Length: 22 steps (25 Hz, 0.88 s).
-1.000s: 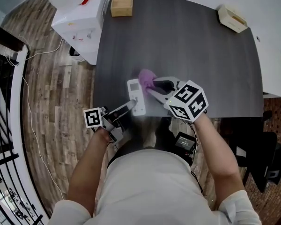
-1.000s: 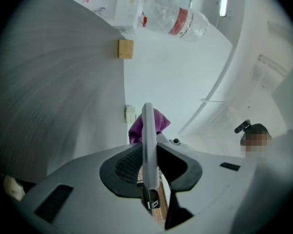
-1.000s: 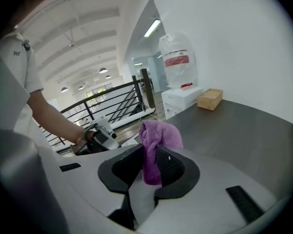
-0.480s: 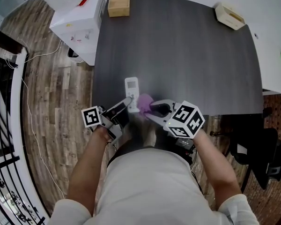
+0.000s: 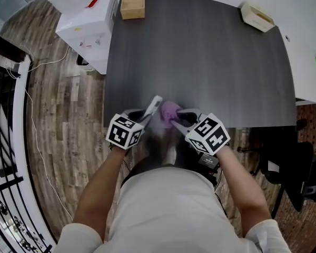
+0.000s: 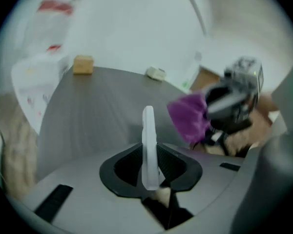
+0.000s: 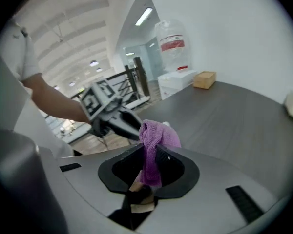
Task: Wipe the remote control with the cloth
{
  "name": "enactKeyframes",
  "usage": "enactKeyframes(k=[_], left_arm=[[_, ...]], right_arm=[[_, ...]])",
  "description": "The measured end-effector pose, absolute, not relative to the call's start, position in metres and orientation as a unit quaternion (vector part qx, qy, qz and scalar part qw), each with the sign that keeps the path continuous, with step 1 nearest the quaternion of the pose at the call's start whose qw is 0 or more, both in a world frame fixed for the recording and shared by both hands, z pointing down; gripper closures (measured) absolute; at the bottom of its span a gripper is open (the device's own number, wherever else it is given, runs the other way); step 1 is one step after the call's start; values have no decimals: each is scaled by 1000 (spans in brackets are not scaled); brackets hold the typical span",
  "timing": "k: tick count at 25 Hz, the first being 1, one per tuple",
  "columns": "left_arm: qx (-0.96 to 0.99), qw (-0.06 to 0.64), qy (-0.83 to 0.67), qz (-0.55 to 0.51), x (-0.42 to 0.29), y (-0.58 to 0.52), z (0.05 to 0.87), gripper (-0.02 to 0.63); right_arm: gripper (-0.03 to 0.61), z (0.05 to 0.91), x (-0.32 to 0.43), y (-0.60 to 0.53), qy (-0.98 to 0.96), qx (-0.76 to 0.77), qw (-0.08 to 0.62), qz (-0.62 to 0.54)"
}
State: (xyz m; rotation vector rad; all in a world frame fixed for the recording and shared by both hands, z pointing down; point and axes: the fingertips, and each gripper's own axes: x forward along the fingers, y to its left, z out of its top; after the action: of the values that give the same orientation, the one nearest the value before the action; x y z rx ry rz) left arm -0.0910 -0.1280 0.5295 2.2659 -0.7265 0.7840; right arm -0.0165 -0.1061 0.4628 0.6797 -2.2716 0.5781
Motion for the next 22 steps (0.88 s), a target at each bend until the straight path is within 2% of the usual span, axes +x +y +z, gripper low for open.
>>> enactKeyframes(k=[3,7,13,15,18,22], left_arm=[[851,157,-281,415,-85,-128,538,520],[843,51,-286,452,-71,-126,537,520],[856,11,-298,423,-74,-121,539,520],[858,13,-299,418,-80,-118,543,468],[862,22,-288,418,-87,-111,553,432],[865,-25,-256,430,-91,-105,558,387]], right_arm=[[491,466,-12,-136,-844,314,417,121],[491,484,-39,-138,-827,261,499,12],[491,504,-42,-133,-813,239,530,25],[491,511,-38,-133,-806,235,542,32],[491,518,-33,-132,-804,236,544,48],[491,517,-27,-137,-805,258,530,68]])
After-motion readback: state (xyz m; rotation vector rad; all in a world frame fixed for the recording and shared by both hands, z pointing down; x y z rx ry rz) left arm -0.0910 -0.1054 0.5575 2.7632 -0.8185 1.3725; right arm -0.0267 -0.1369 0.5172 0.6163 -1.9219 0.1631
